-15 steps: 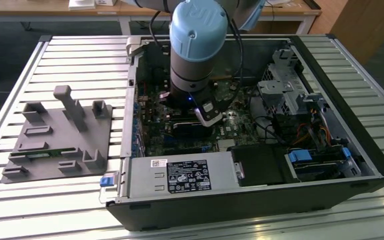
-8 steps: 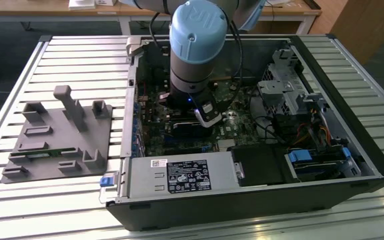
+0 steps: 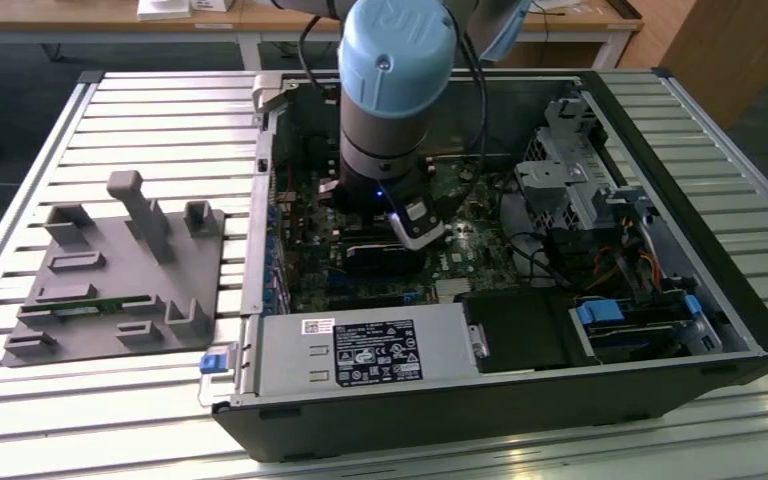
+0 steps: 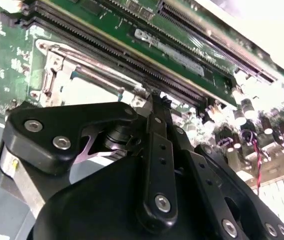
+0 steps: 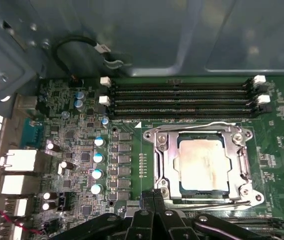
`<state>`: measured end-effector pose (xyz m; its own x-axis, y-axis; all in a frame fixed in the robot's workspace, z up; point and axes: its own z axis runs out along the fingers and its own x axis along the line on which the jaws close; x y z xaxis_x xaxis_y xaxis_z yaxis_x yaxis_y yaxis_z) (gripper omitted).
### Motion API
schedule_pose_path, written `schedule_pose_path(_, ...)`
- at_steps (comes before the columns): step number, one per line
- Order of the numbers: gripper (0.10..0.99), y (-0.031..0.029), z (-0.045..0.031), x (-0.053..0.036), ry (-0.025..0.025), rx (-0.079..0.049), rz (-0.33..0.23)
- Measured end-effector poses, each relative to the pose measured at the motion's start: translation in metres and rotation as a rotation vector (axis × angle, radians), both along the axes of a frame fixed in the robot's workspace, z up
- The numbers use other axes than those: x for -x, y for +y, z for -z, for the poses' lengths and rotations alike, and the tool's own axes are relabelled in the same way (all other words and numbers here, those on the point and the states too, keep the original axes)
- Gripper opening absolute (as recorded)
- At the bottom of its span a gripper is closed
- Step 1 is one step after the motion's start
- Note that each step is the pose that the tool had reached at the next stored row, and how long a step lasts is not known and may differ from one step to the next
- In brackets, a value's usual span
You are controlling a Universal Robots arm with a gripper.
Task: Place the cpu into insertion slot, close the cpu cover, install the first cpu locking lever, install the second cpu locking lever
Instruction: 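Install the second cpu locking lever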
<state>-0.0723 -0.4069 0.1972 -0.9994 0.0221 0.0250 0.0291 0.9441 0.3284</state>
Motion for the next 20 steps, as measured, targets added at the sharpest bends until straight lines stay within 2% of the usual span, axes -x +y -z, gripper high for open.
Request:
schedule_pose_path(6,0.106,0.0,-0.0171,0.0,0.0,0.0,0.0)
schedule_pose_path(15,0.106,0.0,-0.0366,0.0,0.0,0.0,0.0)
schedule_pose_path(20,0.106,0.0,-0.0399,0.0,-0.0001,0.0,0.0)
